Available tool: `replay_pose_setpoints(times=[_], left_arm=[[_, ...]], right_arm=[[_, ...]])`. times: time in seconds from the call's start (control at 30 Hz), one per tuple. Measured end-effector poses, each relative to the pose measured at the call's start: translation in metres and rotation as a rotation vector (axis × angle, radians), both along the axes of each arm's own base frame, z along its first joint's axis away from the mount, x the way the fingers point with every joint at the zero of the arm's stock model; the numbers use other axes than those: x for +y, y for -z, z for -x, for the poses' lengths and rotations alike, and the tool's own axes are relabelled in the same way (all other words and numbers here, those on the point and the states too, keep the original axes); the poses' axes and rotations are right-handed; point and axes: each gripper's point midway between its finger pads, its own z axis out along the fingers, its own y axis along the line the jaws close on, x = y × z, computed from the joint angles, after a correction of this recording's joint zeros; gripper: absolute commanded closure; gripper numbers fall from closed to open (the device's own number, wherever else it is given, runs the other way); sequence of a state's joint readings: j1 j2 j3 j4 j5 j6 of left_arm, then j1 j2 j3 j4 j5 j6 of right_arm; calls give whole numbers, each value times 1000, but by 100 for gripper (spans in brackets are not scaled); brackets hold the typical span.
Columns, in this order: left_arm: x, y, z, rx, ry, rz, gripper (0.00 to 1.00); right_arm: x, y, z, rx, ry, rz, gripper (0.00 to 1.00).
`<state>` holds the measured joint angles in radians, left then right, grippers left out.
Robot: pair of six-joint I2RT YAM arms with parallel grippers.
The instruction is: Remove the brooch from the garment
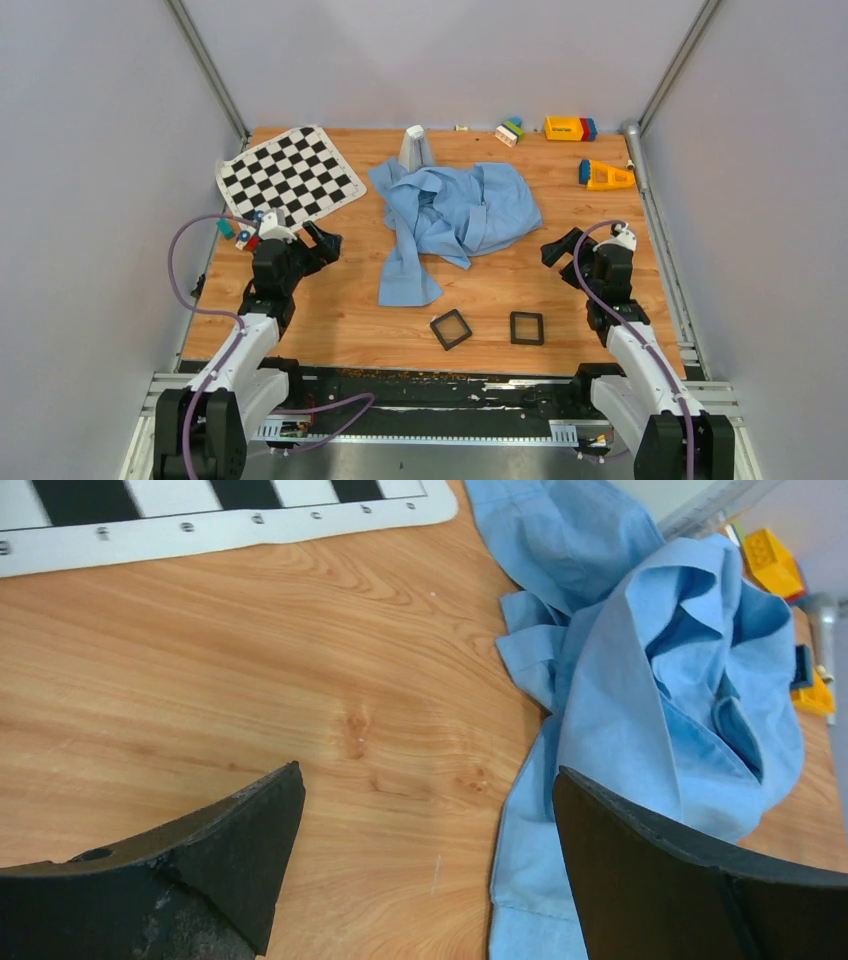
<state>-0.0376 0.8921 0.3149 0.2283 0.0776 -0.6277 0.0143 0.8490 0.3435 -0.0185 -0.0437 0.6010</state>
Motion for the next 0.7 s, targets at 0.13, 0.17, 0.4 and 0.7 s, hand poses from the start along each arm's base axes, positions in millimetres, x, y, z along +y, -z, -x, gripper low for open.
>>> replay_pose_setpoints(times=[0.13,0.17,0.4,0.7], left_arm=[[-23,1,-7,-21,122,50,11],[-31,4,-10,-19,162,69,13],[-93,38,-12,107,418,139,10],[-167,4,-8,-2,623,-29,6]], right_arm=[[7,-1,0,-15,-29,-9,0],[10,-2,0,-19,-42,-11,0],[65,12,0,34,-215,1,0],[146,7,-55,85,-349,72,3]])
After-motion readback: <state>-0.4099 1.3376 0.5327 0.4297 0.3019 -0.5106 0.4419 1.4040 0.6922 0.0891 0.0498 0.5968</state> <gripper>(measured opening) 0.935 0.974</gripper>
